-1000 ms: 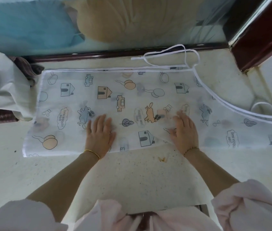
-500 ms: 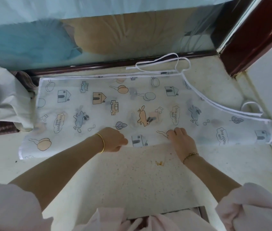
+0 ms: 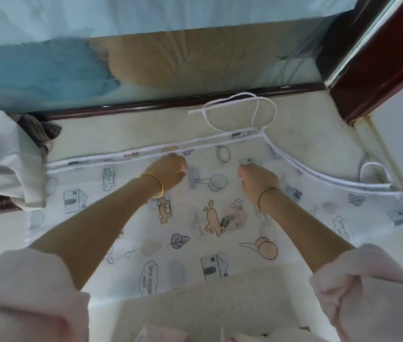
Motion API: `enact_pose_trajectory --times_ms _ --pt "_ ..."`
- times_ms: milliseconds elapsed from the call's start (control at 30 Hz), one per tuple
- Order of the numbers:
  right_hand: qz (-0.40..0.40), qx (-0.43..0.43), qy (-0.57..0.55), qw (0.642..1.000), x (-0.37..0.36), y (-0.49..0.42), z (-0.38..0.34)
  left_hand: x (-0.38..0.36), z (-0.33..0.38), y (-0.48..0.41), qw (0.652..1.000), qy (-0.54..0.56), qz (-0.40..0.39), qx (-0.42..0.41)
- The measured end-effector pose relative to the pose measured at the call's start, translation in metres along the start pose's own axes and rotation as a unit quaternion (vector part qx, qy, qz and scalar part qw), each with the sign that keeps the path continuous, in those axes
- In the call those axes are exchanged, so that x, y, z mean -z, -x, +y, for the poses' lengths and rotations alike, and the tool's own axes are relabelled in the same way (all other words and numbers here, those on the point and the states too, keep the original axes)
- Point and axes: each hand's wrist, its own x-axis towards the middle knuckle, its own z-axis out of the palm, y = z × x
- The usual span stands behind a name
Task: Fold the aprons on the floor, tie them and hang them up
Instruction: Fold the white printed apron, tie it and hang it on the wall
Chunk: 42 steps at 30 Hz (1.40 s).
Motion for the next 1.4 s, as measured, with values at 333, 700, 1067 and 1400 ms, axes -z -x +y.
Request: enact_pose_trajectory --times_ms 333,700,1067,1400 --pt "0.011 0.098 0.092 0.991 0.022 -0.116 -0.033 0.013 -0.064 -0.049 0.987 -0.128 0.023 0.095" --pt "-0.019 0.182 0.063 0.981 0.023 -0.151 -0.037 0.019 -0.077 -0.062 0.992 -0.099 0.02 0.077" --pt "-0.008 0.178 0.018 0.984 0.015 -0.15 -0.04 0.019 -0.084 -0.058 0.994 -0.072 0.012 0.076" --pt "0.091 0.163 0.055 0.981 0.005 -0.152 -0.046 0.015 -0.084 -0.062 0.983 -0.133 0.077 0.098"
